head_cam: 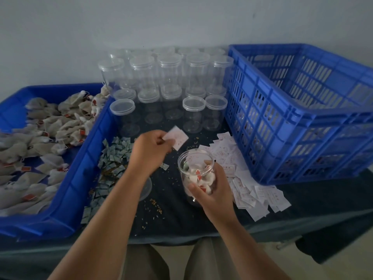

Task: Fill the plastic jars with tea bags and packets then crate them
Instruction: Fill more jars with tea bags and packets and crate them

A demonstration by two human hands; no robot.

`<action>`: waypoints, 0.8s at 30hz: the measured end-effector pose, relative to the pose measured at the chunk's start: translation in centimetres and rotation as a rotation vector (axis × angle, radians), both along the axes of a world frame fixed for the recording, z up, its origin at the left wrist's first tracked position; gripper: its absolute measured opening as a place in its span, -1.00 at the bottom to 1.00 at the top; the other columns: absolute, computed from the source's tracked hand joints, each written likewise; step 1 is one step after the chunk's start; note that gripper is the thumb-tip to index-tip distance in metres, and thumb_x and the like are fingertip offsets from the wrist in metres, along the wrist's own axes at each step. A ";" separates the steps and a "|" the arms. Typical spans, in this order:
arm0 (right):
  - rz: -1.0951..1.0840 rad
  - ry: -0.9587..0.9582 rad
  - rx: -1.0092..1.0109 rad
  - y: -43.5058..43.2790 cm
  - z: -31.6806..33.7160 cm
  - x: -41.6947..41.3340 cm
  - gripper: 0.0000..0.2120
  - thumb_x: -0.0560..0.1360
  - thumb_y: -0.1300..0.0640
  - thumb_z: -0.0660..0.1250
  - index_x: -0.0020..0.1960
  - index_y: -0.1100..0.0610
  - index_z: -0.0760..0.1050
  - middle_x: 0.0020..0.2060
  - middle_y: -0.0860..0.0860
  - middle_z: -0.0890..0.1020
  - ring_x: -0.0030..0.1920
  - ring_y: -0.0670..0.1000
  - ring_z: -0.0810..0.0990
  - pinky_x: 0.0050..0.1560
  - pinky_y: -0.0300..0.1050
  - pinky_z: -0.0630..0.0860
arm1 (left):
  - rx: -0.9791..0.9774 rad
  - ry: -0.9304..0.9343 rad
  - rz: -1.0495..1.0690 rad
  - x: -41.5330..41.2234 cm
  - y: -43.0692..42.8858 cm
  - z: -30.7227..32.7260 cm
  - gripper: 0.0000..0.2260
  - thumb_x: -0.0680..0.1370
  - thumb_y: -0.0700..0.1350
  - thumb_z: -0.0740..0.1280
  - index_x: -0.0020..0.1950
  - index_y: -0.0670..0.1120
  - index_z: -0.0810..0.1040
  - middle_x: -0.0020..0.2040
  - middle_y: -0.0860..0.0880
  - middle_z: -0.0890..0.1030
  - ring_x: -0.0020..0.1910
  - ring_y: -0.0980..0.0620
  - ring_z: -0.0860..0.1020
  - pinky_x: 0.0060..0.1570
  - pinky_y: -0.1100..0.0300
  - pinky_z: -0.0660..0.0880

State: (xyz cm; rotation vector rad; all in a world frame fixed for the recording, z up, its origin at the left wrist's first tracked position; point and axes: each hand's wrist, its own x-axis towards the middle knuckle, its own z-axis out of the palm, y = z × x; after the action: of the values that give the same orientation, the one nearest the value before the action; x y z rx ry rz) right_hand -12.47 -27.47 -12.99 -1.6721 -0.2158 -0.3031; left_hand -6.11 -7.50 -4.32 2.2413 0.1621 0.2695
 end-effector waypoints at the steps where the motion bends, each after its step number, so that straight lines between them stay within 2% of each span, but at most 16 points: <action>1: 0.004 -0.005 -0.001 0.0 0.0 0.0 -0.44 0.41 -0.34 0.58 0.27 -0.12 0.50 0.06 -0.08 0.71 0.05 0.00 0.73 0.03 -0.14 0.67 | -0.047 -0.019 -0.029 -0.3 0.4 1.0 -0.94 0.62 0.09 0.42 -0.03 0.20 0.67 -0.24 0.16 0.73 -0.51 0.25 0.51 -0.54 0.34 0.37; 3: 0.005 -0.008 -0.021 0.0 0.0 0.1 -0.43 0.41 -0.35 0.57 0.28 -0.11 0.50 0.06 -0.09 0.70 0.05 -0.01 0.73 0.02 -0.19 0.65 | -0.084 0.019 -0.095 -0.6 1.0 2.7 -0.88 0.65 0.10 0.38 -0.07 0.27 0.65 -0.24 0.17 0.73 -0.53 0.26 0.50 -0.57 0.41 0.33; 6: 0.013 -0.006 -0.025 0.0 -0.1 0.1 -0.45 0.42 -0.34 0.57 0.27 -0.12 0.50 0.04 -0.10 0.71 0.03 -0.03 0.73 -0.01 -0.22 0.65 | -0.034 0.150 -0.129 0.4 0.9 2.0 -0.81 0.68 0.06 0.35 -0.10 0.21 0.67 -0.25 0.18 0.73 -0.49 0.30 0.56 -0.54 0.41 0.38; 8: 0.012 -0.004 -0.022 0.0 0.0 0.0 -0.47 0.42 -0.34 0.57 0.25 -0.14 0.50 0.03 -0.09 0.71 0.01 -0.01 0.73 -0.03 -0.15 0.67 | 0.010 0.269 -0.112 1.4 0.5 0.3 -0.79 0.68 0.05 0.33 -0.10 0.14 0.69 -0.22 0.07 0.74 -0.41 0.24 0.58 -0.38 0.28 0.49; 10: 0.006 -0.006 -0.034 -0.1 -0.1 0.0 -0.48 0.43 -0.27 0.59 0.26 -0.10 0.51 0.03 -0.06 0.71 0.02 0.02 0.73 0.01 -0.04 0.69 | 0.063 0.379 -0.136 2.0 0.1 -1.6 -0.75 0.69 0.02 0.33 -0.07 0.00 0.74 -0.14 -0.06 0.74 -0.22 0.05 0.63 -0.16 0.14 0.52; 12: 0.001 0.001 -0.055 -0.2 -0.3 0.1 -0.48 0.43 -0.23 0.60 0.25 -0.03 0.53 0.04 -0.04 0.70 0.04 0.05 0.71 0.04 0.09 0.68 | 0.055 0.369 -0.092 2.5 0.1 -2.7 -0.77 0.67 -0.03 0.36 -0.09 -0.03 0.77 -0.15 -0.08 0.75 -0.16 -0.07 0.67 -0.11 0.12 0.54; 13: 0.004 0.008 -0.060 -0.2 -0.4 0.2 -0.47 0.43 -0.22 0.61 0.25 -0.01 0.53 0.04 -0.03 0.70 0.03 0.06 0.71 0.04 0.15 0.67 | 0.016 0.324 -0.054 2.5 0.2 -2.8 -0.81 0.65 -0.04 0.39 -0.10 0.03 0.77 -0.19 -0.04 0.75 -0.15 -0.09 0.70 -0.12 0.11 0.56; 16: 0.015 0.027 -0.054 -0.1 -0.5 0.3 -0.45 0.43 -0.23 0.62 0.27 -0.02 0.53 0.07 -0.02 0.70 0.05 0.07 0.71 0.06 0.20 0.68 | -0.110 0.171 -0.012 2.2 0.9 -1.1 -0.93 0.59 0.02 0.48 -0.07 0.19 0.71 -0.22 0.13 0.74 -0.20 0.10 0.72 -0.19 0.15 0.56; 17: 0.019 0.031 -0.054 -0.1 -0.6 0.3 -0.44 0.43 -0.23 0.63 0.28 -0.03 0.53 0.07 -0.02 0.70 0.06 0.06 0.71 0.06 0.19 0.68 | -0.152 0.157 -0.043 2.1 1.4 -0.2 -0.97 0.58 0.06 0.48 -0.05 0.16 0.72 -0.20 0.15 0.75 -0.21 0.13 0.71 -0.18 0.16 0.55; 20: 0.025 0.046 -0.049 -0.1 -0.8 0.4 -0.45 0.42 -0.25 0.62 0.27 -0.05 0.52 0.07 -0.03 0.70 0.04 0.05 0.72 0.04 0.20 0.69 | -0.251 0.263 -0.241 0.4 2.6 3.5 -0.84 0.51 0.23 0.51 -0.01 0.21 0.76 -0.16 0.17 0.74 -0.14 0.04 0.64 -0.05 0.10 0.53; 22: 0.028 0.044 -0.040 -0.1 -0.9 0.4 -0.46 0.41 -0.24 0.62 0.25 -0.05 0.52 0.06 -0.03 0.71 0.04 0.05 0.73 0.02 0.21 0.69 | -0.133 0.359 -0.375 -0.7 2.7 5.3 -0.74 0.39 0.33 0.54 -0.03 0.24 0.77 -0.13 0.24 0.72 -0.05 0.12 0.61 0.03 0.09 0.48; 24: 0.016 0.024 -0.060 -0.1 -0.9 0.4 -0.46 0.40 -0.25 0.62 0.24 -0.05 0.53 0.04 -0.05 0.70 0.02 0.04 0.72 0.01 0.18 0.68 | 0.128 0.397 -0.466 -1.3 1.6 5.8 -0.73 0.37 0.34 0.56 -0.08 0.22 0.74 -0.14 0.29 0.70 -0.13 0.27 0.62 -0.05 0.16 0.46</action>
State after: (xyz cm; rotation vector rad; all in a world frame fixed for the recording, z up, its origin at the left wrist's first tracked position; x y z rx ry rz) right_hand -12.06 -27.59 -13.87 -1.7313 -0.2215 -0.2665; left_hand -7.41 -5.94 1.48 2.3604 -0.1737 -0.4280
